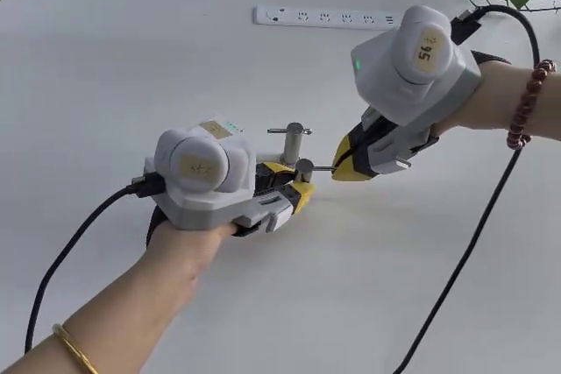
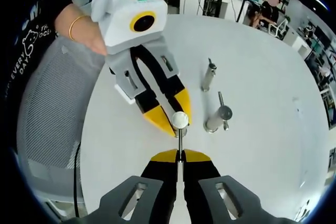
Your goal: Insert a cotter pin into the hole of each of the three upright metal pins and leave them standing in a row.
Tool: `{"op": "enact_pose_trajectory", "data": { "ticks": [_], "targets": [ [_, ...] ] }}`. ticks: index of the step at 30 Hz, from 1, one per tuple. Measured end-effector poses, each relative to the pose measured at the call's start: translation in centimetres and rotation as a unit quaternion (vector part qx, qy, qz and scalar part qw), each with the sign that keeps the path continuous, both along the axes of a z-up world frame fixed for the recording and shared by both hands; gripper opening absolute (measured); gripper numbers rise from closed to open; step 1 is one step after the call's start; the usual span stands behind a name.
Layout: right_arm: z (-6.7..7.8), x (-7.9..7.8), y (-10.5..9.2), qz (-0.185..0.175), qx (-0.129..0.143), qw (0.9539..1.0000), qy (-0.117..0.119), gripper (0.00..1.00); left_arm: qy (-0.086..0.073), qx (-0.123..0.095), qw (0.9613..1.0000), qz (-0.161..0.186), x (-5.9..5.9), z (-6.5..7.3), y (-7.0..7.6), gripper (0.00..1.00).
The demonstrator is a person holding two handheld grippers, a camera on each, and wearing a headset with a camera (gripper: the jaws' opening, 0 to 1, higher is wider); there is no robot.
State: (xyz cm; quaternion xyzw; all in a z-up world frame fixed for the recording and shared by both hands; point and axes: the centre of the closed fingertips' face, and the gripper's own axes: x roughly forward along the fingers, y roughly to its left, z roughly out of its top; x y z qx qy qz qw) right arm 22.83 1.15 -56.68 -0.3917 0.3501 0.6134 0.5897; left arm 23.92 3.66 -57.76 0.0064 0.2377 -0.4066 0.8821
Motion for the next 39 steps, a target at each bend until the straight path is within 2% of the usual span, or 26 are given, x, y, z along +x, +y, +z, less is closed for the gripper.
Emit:
{"op": "enact_pose_trajectory", "data": {
  "ticks": [7, 14, 17, 21, 24, 26, 29, 30, 37, 39],
  "targets": [
    [0.0, -0.1, 0.3, -0.001, 0.0, 1.0, 0.0, 0.0, 0.01, -0.018, 0.9998, 0.006, 0.0, -0.2, 0.1, 0.13],
    [0.0, 0.0, 0.9, -0.005, 0.008, 1.0, 0.002, 0.0, 0.012, -0.02, 0.9997, 0.008, 0.0, -0.5, 0.0, 0.13],
    [0.0, -0.2, 1.5, -0.019, 0.023, 0.9995, 0.009, 0.0, 0.013, -0.016, 0.9998, 0.007, -0.1, -0.7, 0.0, 0.12],
    [-0.1, -0.2, 1.6, -0.018, 0.026, 0.9995, 0.002, 0.0, 0.015, -0.008, 0.9998, 0.005, -0.1, -1.1, 0.1, 0.12],
    [-0.1, 0.1, 1.7, -0.023, 0.028, 0.9993, -0.002, 0.0, 0.02, 0.01, 0.9998, 0.002, -0.3, -2.0, 0.2, 0.12],
    [0.0, 0.3, 1.8, -0.027, 0.032, 0.9991, -0.01, 0.0, 0.021, 0.002, 0.9997, 0.008, -0.3, -1.9, 0.3, 0.12],
    [0.3, 0.5, 1.9, -0.036, 0.037, 0.9985, -0.016, 0.09, 0.019, 0.005, 0.9998, 0.005, -0.3, -1.9, 0.3, 0.12],
    [0.4, 0.5, 1.7, -0.035, 0.035, 0.9986, -0.02, 0.09, 0.018, 0.005, 0.9998, 0.005, -0.3, -1.8, 0.3, 0.12],
    [1.0, 0.7, 0.9, -0.038, 0.032, 0.9981, -0.035, 0.05, 0.019, 0.005, 0.9998, 0.004, -0.2, -1.8, 0.3, 0.12],
    [1.0, 0.7, 0.9, -0.043, 0.034, 0.998, -0.033, 0.02, 0.019, 0.005, 0.9998, 0.004, -0.2, -1.8, 0.3, 0.12]
  ]
}}
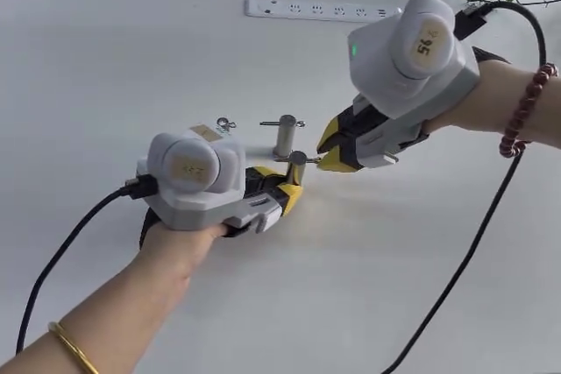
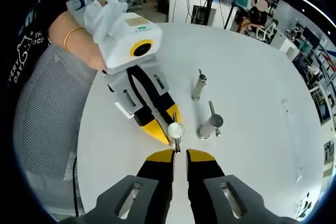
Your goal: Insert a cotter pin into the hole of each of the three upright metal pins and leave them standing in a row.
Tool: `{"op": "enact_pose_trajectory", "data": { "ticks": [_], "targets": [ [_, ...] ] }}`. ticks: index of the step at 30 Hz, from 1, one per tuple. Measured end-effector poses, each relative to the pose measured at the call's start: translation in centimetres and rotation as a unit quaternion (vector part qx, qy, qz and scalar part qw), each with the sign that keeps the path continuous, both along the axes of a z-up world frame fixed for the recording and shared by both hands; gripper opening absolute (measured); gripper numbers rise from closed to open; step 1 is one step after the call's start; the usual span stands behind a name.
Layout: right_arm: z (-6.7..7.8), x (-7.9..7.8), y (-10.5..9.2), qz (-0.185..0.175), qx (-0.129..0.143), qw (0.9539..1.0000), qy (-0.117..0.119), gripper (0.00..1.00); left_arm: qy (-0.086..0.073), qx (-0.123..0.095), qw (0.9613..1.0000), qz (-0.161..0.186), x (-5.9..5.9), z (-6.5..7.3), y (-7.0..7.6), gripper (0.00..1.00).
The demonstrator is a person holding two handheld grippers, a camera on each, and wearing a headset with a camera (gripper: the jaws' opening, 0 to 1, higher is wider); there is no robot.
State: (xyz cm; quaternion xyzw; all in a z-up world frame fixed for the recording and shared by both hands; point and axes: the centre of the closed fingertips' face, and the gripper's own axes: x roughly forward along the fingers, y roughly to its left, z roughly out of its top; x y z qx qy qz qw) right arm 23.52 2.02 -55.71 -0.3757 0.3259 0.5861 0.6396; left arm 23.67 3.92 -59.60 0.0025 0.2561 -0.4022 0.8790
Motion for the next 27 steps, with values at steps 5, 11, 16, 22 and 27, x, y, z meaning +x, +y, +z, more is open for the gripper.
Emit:
{"op": "enact_pose_trajectory", "data": {
  "ticks": [5, 11, 16, 22, 27],
  "targets": [
    [-0.2, -0.2, 0.3, -0.014, 0.012, 0.9998, 0.01, 0.0, 0.001, 0.0, 1.0, 0.001, 0.0, 0.0, 0.0, 0.12],
    [-0.1, -0.2, 0.8, -0.008, 0.015, 0.9998, 0.006, 0.0, -0.012, 0.013, 0.9998, -0.005, 0.0, 0.0, 0.0, 0.11],
    [-0.1, -0.3, 1.1, 0.0, 0.015, 0.9999, 0.0, 0.0, -0.009, 0.009, 0.9999, -0.005, 0.0, 0.0, 0.0, 0.11],
    [-0.3, -0.3, 1.2, 0.003, 0.011, 0.9999, -0.002, 0.0, -0.007, 0.012, 0.9999, -0.005, 0.0, -0.2, 0.1, 0.11],
    [-0.3, -0.3, 1.1, 0.001, 0.013, 0.9999, 0.0, 0.0, -0.002, 0.01, 1.0, -0.001, 0.0, -0.3, 0.1, 0.12]
  ]
}}
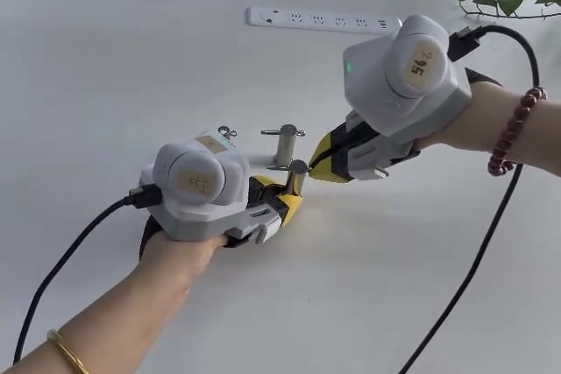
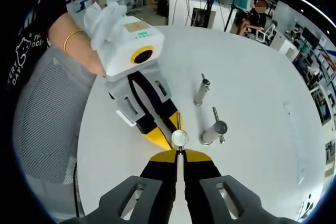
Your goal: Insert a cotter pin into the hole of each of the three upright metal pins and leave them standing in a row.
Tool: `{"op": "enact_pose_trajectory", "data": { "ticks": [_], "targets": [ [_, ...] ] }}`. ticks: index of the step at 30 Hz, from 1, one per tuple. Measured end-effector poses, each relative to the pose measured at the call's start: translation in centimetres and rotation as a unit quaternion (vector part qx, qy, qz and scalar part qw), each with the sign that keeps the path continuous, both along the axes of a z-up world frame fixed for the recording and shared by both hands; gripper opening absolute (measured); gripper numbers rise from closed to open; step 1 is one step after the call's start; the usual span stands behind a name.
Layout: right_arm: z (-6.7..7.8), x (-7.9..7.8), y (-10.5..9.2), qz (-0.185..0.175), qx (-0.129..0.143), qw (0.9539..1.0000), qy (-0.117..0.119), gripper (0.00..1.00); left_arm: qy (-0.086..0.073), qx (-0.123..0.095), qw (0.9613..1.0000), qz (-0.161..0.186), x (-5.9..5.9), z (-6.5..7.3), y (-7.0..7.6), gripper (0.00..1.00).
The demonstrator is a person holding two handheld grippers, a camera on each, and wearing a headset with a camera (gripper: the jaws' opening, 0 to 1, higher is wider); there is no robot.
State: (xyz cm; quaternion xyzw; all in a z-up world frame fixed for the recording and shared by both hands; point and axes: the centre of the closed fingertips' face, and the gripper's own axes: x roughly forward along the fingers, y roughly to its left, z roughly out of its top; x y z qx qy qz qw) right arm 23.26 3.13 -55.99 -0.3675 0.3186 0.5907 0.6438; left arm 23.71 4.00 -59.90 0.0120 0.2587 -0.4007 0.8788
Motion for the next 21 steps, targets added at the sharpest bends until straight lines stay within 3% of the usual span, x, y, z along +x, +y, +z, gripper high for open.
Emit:
{"op": "enact_pose_trajectory", "data": {
  "ticks": [7, 11, 16, 21],
  "targets": [
    [0.2, -0.3, 0.3, -0.01, 0.021, 0.9997, 0.011, 0.0, 0.009, 0.0, 1.0, 0.003, 0.0, 0.0, 0.1, 0.13],
    [0.3, -0.3, 0.6, -0.01, 0.022, 0.9997, 0.01, 0.09, 0.005, -0.005, 1.0, 0.001, 0.1, 0.2, 0.0, 0.18],
    [0.4, -0.1, 1.1, -0.02, 0.029, 0.9993, 0.008, 0.14, 0.003, -0.007, 1.0, 0.002, 0.1, 0.6, -0.1, 0.26],
    [0.5, -0.1, 1.8, -0.029, 0.039, 0.9988, 0.01, 0.14, 0.004, -0.017, 0.9998, 0.008, 0.5, 1.5, 1.0, 0.32]
  ]
}}
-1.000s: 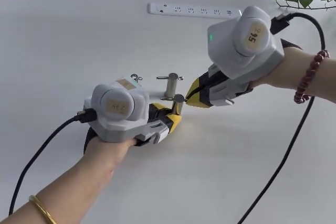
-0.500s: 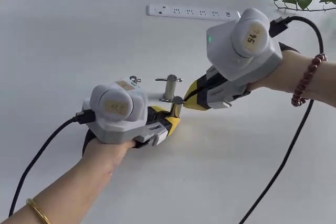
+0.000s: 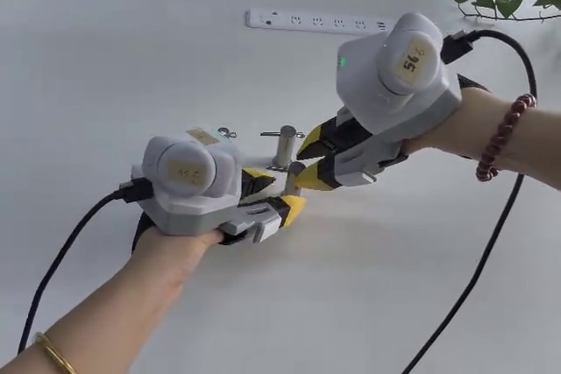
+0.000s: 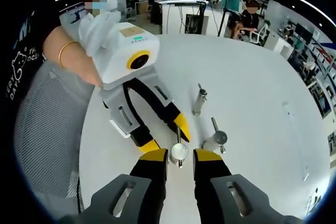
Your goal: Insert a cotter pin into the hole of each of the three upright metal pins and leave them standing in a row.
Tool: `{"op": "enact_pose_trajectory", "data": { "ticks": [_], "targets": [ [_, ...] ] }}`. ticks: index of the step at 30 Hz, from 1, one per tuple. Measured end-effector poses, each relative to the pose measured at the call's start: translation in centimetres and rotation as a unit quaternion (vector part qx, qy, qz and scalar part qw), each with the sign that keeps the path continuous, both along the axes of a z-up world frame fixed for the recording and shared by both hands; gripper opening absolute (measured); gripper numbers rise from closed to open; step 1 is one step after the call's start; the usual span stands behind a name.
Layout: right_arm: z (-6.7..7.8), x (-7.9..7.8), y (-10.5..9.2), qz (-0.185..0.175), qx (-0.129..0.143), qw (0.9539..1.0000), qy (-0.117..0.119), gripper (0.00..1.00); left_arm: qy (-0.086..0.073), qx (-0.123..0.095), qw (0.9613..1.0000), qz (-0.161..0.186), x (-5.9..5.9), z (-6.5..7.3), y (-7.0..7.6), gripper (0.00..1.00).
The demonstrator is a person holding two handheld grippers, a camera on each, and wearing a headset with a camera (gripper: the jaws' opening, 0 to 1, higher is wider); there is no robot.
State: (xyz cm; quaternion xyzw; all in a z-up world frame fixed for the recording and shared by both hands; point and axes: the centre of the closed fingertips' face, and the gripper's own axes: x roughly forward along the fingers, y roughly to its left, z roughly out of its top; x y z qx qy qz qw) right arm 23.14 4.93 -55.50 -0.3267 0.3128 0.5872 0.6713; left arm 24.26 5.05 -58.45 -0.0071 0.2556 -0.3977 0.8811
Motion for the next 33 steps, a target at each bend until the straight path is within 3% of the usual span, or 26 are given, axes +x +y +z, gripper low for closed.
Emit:
{"op": "enact_pose_trajectory", "data": {
  "ticks": [8, 16, 19, 24, 27, 33],
  "targets": [
    [-0.6, 0.1, 0.5, -0.021, 0.004, 0.9998, 0.004, 0.14, 0.0, -0.001, 1.0, 0.002, 0.0, 0.2, 0.6, 0.39],
    [-1.2, -0.1, 0.7, -0.032, 0.001, 0.9995, 0.006, 0.11, 0.002, 0.002, 0.9998, -0.02, -0.7, 0.6, 0.3, 0.45],
    [-1.2, -0.2, 0.7, -0.04, 0.006, 0.9991, 0.011, 0.09, 0.015, -0.003, 0.9997, -0.018, -0.9, 0.9, 0.3, 0.45],
    [-1.1, -0.2, 0.7, -0.043, 0.011, 0.9988, 0.018, 0.09, 0.006, -0.003, 0.9998, -0.018, -1.0, 1.7, 0.3, 0.46],
    [-1.0, -0.2, 0.6, -0.056, 0.018, 0.9977, 0.034, 0.08, 0.008, -0.002, 0.9999, -0.012, -0.9, 1.7, 0.5, 0.46],
    [-0.9, -0.6, 0.6, -0.048, 0.015, 0.9981, 0.034, 0.08, 0.004, -0.001, 1.0, -0.008, -1.0, 2.4, 1.1, 0.46]
  ]
}}
